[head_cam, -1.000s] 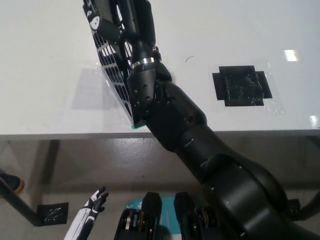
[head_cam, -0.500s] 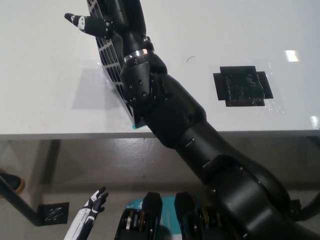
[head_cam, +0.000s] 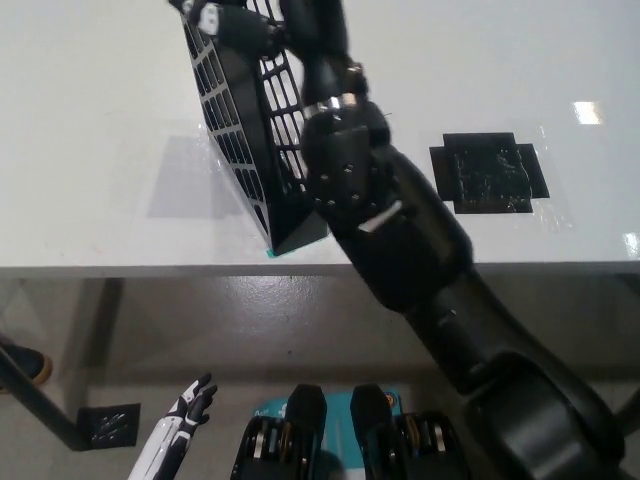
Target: A notebook is kept standing on the table on the right hand side and a black shelf is kept on the left hand side and the robot uses its right hand to grab the notebook and places it in the shelf
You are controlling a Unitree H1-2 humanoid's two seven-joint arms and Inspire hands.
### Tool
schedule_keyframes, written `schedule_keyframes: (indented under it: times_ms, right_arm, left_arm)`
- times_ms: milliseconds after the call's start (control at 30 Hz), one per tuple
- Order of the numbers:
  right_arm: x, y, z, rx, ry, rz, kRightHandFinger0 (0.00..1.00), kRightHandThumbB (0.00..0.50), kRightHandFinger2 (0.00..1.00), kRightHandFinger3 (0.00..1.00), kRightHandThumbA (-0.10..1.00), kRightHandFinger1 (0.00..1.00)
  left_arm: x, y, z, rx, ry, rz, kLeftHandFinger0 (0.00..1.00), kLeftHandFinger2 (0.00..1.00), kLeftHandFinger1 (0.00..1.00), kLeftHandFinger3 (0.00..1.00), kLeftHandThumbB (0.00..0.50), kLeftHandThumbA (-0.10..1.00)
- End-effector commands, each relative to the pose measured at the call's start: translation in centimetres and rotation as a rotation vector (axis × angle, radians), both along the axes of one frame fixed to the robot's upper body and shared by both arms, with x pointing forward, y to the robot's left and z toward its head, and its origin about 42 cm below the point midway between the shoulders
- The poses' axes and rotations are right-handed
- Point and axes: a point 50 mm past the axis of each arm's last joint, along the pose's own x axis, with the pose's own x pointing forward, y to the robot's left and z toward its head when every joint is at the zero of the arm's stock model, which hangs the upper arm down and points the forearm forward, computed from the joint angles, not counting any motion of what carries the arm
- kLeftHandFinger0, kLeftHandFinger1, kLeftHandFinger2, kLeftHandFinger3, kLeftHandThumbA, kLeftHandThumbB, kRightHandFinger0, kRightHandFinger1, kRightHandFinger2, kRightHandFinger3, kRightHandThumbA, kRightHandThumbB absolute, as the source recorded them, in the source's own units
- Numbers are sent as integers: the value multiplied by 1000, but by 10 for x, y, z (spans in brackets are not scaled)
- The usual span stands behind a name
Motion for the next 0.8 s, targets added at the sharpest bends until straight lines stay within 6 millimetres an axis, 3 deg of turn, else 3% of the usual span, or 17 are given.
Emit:
schedule_keyframes:
  times_ms: [0, 33, 100, 167, 233, 333, 433, 567, 600, 700, 767]
  right_arm:
    - [-98, -80, 72, 9, -337, 77, 1000, 363, 1000, 1000, 1000, 1000]
    - [-117, -95, 66, 20, -357, 91, 1000, 373, 1000, 1000, 1000, 1000]
    - [-133, -108, 61, 22, -365, 92, 1000, 396, 1000, 1000, 1000, 1000]
    - [-169, -134, 45, 25, -415, 71, 1000, 393, 1000, 1000, 1000, 1000]
    - [-197, -151, 27, 59, -433, 67, 1000, 421, 1000, 1000, 1000, 1000]
    - [-225, -169, 0, 75, -434, 84, 1000, 401, 1000, 1000, 1000, 1000]
    - [-240, -179, -20, 92, -405, 105, 1000, 371, 1000, 1000, 991, 1000]
    - [-252, -188, -69, 121, -220, 65, 1000, 421, 1000, 1000, 1000, 1000]
    - [-252, -190, -80, 105, -190, 55, 1000, 399, 1000, 1000, 1000, 1000]
    - [-246, -197, -127, 94, -45, -2, 1000, 384, 1000, 1000, 1000, 1000]
    - [-242, -201, -147, 89, 13, -20, 1000, 383, 1000, 1000, 1000, 1000]
  left_arm:
    - [7, 5, 11, 52, -68, -10, 1000, 1000, 1000, 1000, 75, 1000]
    - [5, 6, 10, 48, -65, -10, 1000, 1000, 1000, 1000, 81, 1000]
    - [5, 5, 9, 40, -66, -9, 1000, 1000, 1000, 1000, 74, 1000]
    - [5, 5, 8, 42, -64, -10, 1000, 1000, 1000, 1000, 85, 1000]
    - [7, 4, 9, 45, -61, -14, 1000, 1000, 1000, 1000, 96, 1000]
    - [8, 3, 10, 39, -60, -12, 1000, 1000, 1000, 1000, 91, 1000]
    - [11, 2, 11, 43, -75, -13, 1000, 1000, 1000, 1000, 61, 1000]
    - [10, 2, 11, 48, -67, -11, 1000, 1000, 1000, 1000, 72, 1000]
    - [10, 2, 11, 49, -69, -11, 1000, 1000, 1000, 1000, 71, 1000]
    - [9, 2, 8, 41, -70, -15, 1000, 1000, 1000, 1000, 79, 1000]
    - [8, 2, 8, 43, -68, -16, 1000, 1000, 1000, 1000, 80, 1000]
